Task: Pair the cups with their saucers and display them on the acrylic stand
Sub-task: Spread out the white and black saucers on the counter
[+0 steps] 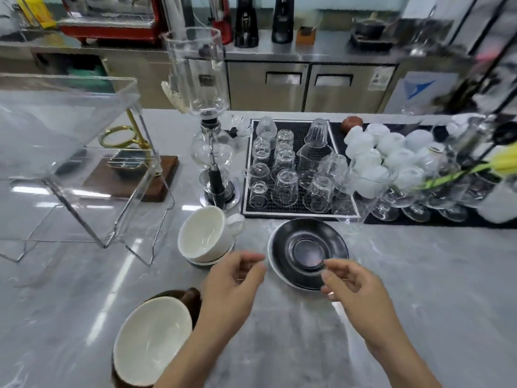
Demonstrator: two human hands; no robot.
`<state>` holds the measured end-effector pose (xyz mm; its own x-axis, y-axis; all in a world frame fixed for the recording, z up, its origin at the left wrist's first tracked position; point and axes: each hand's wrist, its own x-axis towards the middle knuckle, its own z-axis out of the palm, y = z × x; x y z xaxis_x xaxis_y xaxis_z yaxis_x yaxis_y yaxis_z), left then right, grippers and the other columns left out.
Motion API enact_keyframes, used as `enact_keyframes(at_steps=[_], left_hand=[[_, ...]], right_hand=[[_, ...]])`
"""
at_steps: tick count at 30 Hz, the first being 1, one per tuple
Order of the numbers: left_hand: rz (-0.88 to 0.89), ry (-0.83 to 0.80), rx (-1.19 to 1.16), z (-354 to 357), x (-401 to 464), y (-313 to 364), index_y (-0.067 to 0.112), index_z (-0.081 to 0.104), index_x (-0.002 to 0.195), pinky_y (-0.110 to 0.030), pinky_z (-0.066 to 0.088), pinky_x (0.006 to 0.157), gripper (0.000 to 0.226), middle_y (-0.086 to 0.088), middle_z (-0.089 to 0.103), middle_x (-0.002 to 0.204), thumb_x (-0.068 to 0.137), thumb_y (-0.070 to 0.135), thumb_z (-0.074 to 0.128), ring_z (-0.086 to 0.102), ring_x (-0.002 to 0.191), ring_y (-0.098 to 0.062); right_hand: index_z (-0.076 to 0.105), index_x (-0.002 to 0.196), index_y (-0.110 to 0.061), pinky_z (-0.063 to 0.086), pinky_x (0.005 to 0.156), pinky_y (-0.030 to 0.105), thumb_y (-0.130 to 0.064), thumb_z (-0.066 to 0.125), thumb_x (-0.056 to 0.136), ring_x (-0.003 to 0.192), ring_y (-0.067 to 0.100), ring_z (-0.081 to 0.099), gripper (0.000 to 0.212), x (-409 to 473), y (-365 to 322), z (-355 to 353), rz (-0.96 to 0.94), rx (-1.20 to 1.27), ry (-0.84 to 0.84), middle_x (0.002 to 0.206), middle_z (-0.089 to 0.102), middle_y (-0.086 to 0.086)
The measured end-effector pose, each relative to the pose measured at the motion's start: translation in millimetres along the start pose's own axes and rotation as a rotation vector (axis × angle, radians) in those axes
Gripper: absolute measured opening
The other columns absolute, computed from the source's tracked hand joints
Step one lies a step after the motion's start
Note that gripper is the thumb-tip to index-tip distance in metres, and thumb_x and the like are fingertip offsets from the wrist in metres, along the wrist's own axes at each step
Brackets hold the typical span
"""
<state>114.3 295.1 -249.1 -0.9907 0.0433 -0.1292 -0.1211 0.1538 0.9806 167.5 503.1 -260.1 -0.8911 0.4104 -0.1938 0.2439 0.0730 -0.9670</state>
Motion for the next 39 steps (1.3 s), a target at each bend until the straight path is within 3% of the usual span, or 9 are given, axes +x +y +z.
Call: enact_keyframes(at_steps=[2, 5, 8, 11, 18, 22, 25, 35, 39], left_hand=[[-0.011, -0.049, 0.068, 18.4, 10.7, -5.2, 0.028, 0.075, 0.086, -0.037, 0.058, 0.073, 0.011, 0.001, 0.076, 0.075, 0.086, 0.017, 0.075, 0.068, 0.072, -0.017], [-0.005, -0.065, 0.202, 36.4, 23.3, -15.8, 0.029, 0.072, 0.089, -0.015, 0.050, 0.064, 0.017, 0.010, 0.071, 0.071, 0.089, 0.013, 0.071, 0.063, 0.066, -0.005], [0.007, -0.039, 0.295, 43.1, 31.6, -17.6, 0.028, 0.070, 0.088, -0.006, 0.045, 0.061, 0.013, 0.011, 0.070, 0.069, 0.089, 0.015, 0.070, 0.061, 0.063, 0.004], [0.027, -0.023, 0.391, 45.4, 37.6, -17.8, 0.026, 0.064, 0.089, -0.007, 0.044, 0.061, 0.011, 0.008, 0.065, 0.067, 0.090, 0.016, 0.069, 0.059, 0.060, 0.006], [0.002, -0.050, 0.581, 46.4, 47.1, -26.2, 0.023, 0.054, 0.097, -0.011, 0.039, 0.056, 0.009, 0.008, 0.061, 0.067, 0.095, 0.026, 0.063, 0.057, 0.061, -0.001], [-0.011, -0.081, 0.630, 46.5, 52.3, -29.2, 0.023, 0.052, 0.082, -0.009, 0.038, 0.055, 0.018, 0.010, 0.057, 0.058, 0.096, 0.030, 0.060, 0.057, 0.062, 0.007], [-0.034, -0.094, 0.659, 46.6, 56.8, -29.4, 0.024, 0.050, 0.076, -0.014, 0.036, 0.051, 0.024, 0.008, 0.055, 0.055, 0.097, 0.032, 0.058, 0.053, 0.057, -0.002], [0.001, -0.073, 0.564, 42.7, 50.7, -25.7, 0.020, 0.052, 0.071, -0.011, 0.038, 0.053, 0.026, 0.007, 0.052, 0.053, 0.096, 0.026, 0.060, 0.052, 0.053, 0.003], [0.003, -0.053, 0.482, 34.4, 34.5, -21.3, 0.020, 0.054, 0.074, -0.021, 0.040, 0.053, 0.024, 0.005, 0.057, 0.056, 0.094, 0.030, 0.062, 0.053, 0.052, -0.005]], right_hand=[[0.074, 0.094, -0.023, 0.058, 0.070, 0.032, -0.011, 0.073, 0.088, 0.072, 0.019, 0.071, 0.013, 8.7, 1.4, -11.3, -0.013, -0.007, 0.050, 0.083, 0.075, 0.004], [0.074, 0.093, -0.022, 0.056, 0.071, 0.037, -0.010, 0.073, 0.087, 0.074, 0.022, 0.068, 0.014, 23.1, 6.2, -23.6, -0.030, -0.036, 0.117, 0.082, 0.074, 0.003], [0.072, 0.089, -0.027, 0.053, 0.065, 0.021, -0.012, 0.075, 0.085, 0.068, 0.011, 0.064, 0.016, 37.1, 11.8, -29.2, -0.061, -0.111, 0.182, 0.079, 0.071, -0.001], [0.069, 0.085, -0.032, 0.046, 0.058, 0.007, -0.015, 0.075, 0.084, 0.060, 0.000, 0.058, 0.019, 47.9, 19.2, -30.6, -0.073, -0.195, 0.232, 0.073, 0.068, -0.008], [0.061, 0.082, -0.038, 0.042, 0.056, 0.001, -0.021, 0.072, 0.084, 0.054, -0.006, 0.057, 0.020, 61.3, 30.4, -24.3, -0.044, -0.323, 0.217, 0.069, 0.064, -0.030], [0.061, 0.089, -0.033, 0.042, 0.054, 0.010, -0.022, 0.070, 0.088, 0.047, -0.005, 0.055, 0.014, 65.4, 33.1, -21.4, -0.009, -0.338, 0.172, 0.057, 0.066, -0.017], [0.061, 0.095, -0.027, 0.040, 0.058, 0.021, -0.020, 0.069, 0.089, 0.044, -0.003, 0.052, 0.012, 65.8, 32.1, -20.5, -0.002, -0.350, 0.160, 0.050, 0.061, -0.006], [0.061, 0.087, -0.030, 0.042, 0.060, 0.022, -0.014, 0.069, 0.089, 0.045, 0.001, 0.050, 0.018, 52.4, 24.0, -21.9, -0.080, -0.341, 0.178, 0.049, 0.059, -0.006], [0.060, 0.087, -0.034, 0.046, 0.062, 0.022, -0.015, 0.070, 0.089, 0.046, 0.002, 0.050, 0.021, 34.8, 19.6, -23.8, -0.111, -0.317, 0.173, 0.049, 0.060, -0.011]])
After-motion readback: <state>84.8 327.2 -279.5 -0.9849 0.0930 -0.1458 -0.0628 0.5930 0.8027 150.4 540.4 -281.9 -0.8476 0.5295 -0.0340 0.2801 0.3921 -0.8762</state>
